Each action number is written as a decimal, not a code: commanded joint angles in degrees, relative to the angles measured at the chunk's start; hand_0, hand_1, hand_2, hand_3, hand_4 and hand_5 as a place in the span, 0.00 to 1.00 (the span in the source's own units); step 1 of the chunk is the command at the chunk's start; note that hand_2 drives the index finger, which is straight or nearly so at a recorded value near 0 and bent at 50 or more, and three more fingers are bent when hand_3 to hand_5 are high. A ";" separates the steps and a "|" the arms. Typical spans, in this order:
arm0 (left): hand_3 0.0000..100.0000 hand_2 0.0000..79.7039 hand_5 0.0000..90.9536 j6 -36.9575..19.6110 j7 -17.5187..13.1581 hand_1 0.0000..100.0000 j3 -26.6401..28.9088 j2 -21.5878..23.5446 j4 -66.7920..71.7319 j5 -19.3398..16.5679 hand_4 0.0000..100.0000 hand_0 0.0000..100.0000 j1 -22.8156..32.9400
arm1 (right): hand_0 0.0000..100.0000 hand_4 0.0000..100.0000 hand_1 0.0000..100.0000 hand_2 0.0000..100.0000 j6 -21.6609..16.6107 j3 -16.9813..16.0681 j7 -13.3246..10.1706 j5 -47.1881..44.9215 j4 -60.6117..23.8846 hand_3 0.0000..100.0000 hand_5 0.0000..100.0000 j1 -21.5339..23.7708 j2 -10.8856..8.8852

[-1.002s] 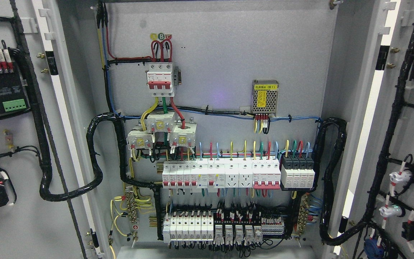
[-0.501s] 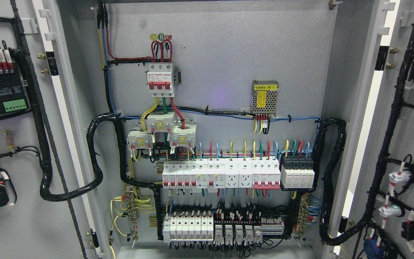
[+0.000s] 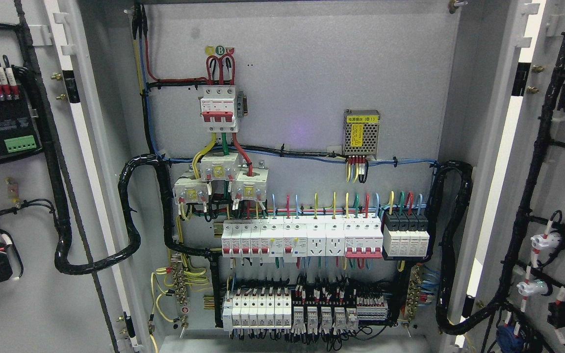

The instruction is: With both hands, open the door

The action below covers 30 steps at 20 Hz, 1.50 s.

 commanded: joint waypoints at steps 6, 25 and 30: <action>0.00 0.00 0.00 21.88 0.43 0.00 4.20 -4.28 25.32 -0.06 0.00 0.00 -9.24 | 0.38 0.00 0.00 0.00 6.71 -3.99 -5.62 0.82 31.49 0.00 0.00 -9.75 8.22; 0.00 0.00 0.00 33.33 0.60 0.00 5.44 -4.54 24.00 -0.41 0.00 0.00 -10.57 | 0.38 0.00 0.00 0.00 37.66 -5.92 -15.12 16.45 37.47 0.00 0.00 -22.76 12.17; 0.00 0.00 0.00 33.15 0.60 0.00 5.35 -4.54 24.00 -0.33 0.00 0.00 -10.57 | 0.38 0.00 0.00 0.00 41.01 -8.74 -16.34 20.77 37.03 0.00 0.00 -23.12 12.43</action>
